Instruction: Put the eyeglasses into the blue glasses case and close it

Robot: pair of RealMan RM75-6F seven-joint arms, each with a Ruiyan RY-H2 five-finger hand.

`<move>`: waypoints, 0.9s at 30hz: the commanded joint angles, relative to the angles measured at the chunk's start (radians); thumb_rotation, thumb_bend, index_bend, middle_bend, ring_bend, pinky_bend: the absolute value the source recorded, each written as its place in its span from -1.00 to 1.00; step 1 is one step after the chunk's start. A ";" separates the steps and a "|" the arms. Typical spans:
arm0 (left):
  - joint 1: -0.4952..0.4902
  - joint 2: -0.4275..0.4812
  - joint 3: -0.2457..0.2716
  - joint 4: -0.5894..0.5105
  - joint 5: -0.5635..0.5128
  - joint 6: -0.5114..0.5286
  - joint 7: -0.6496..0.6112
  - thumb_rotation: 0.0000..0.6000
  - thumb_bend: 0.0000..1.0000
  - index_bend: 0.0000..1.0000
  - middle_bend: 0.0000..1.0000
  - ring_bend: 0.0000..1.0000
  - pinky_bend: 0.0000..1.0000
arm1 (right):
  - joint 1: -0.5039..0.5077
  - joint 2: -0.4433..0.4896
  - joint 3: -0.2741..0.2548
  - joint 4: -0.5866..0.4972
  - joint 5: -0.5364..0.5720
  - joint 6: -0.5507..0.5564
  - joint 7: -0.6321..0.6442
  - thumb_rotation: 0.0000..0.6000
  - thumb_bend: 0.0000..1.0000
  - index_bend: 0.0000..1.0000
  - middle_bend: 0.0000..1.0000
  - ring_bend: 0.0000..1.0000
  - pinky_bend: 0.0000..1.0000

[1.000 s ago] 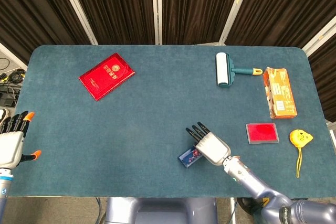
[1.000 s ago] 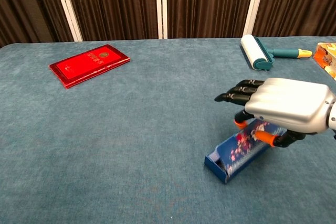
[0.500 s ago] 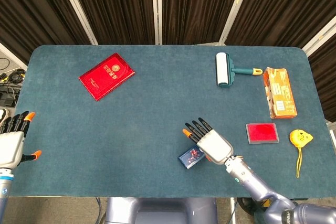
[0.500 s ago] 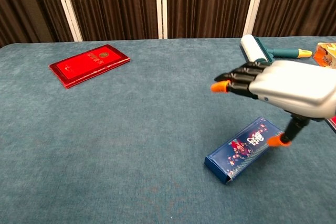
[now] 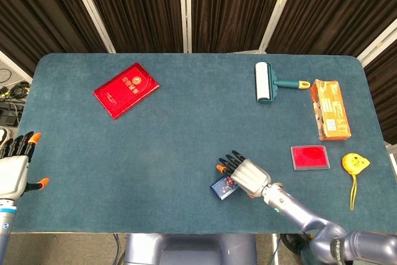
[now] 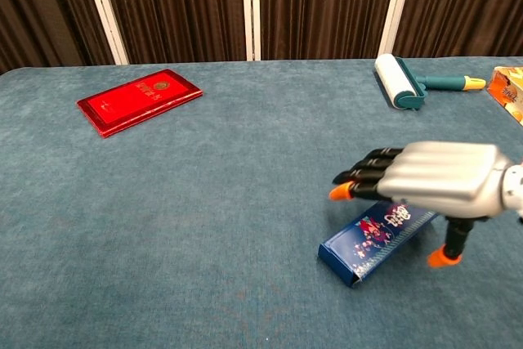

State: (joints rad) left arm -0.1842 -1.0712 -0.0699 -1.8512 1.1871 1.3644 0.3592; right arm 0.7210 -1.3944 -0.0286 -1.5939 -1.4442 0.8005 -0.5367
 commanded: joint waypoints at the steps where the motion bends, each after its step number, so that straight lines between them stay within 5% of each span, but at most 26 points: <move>1: -0.001 0.001 -0.001 0.001 -0.001 -0.001 -0.002 1.00 -1.00 -1.00 -1.00 -1.00 -1.00 | 0.012 -0.020 0.006 0.010 0.025 -0.019 -0.021 1.00 -0.95 -0.97 -0.98 -1.00 -1.00; 6: -0.002 0.004 -0.002 0.004 -0.004 -0.006 -0.008 1.00 -1.00 -1.00 -1.00 -1.00 -1.00 | 0.010 -0.043 0.010 0.019 0.032 0.000 -0.039 1.00 -0.79 -0.63 -0.65 -0.93 -0.98; 10: -0.001 0.006 -0.002 0.002 -0.001 -0.005 -0.013 1.00 -1.00 -1.00 -1.00 -1.00 -1.00 | 0.004 -0.060 0.013 0.033 0.034 0.018 -0.029 1.00 -0.52 -0.24 -0.24 -0.55 -0.82; 14: -0.001 0.007 -0.001 0.001 0.000 -0.005 -0.014 1.00 -1.00 -1.00 -1.00 -1.00 -1.00 | 0.005 -0.061 0.012 0.030 0.044 0.017 -0.031 1.00 -0.41 -0.11 -0.13 -0.44 -0.77; 17: -0.002 0.007 0.000 0.001 0.000 -0.006 -0.012 1.00 -1.00 -1.00 -1.00 -1.00 -1.00 | 0.005 -0.057 0.009 0.025 0.045 0.016 -0.022 1.00 -0.42 -0.17 -0.17 -0.45 -0.76; 22: -0.001 0.007 0.000 -0.001 0.001 -0.003 -0.012 1.00 -1.00 -1.00 -1.00 -1.00 -1.00 | 0.004 -0.041 0.002 0.016 0.050 0.014 -0.027 1.00 -0.81 -0.92 -0.89 -0.93 -0.95; 27: 0.000 0.011 0.001 -0.006 0.007 -0.002 -0.018 1.00 -1.00 -1.00 -1.00 -1.00 -1.00 | -0.010 0.002 -0.005 -0.040 0.063 0.038 -0.053 1.00 -1.00 -1.00 -1.00 -1.00 -1.00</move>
State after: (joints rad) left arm -0.1839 -1.0611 -0.0690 -1.8564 1.1934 1.3617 0.3412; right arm 0.7170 -1.4062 -0.0303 -1.6182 -1.3859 0.8293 -0.5809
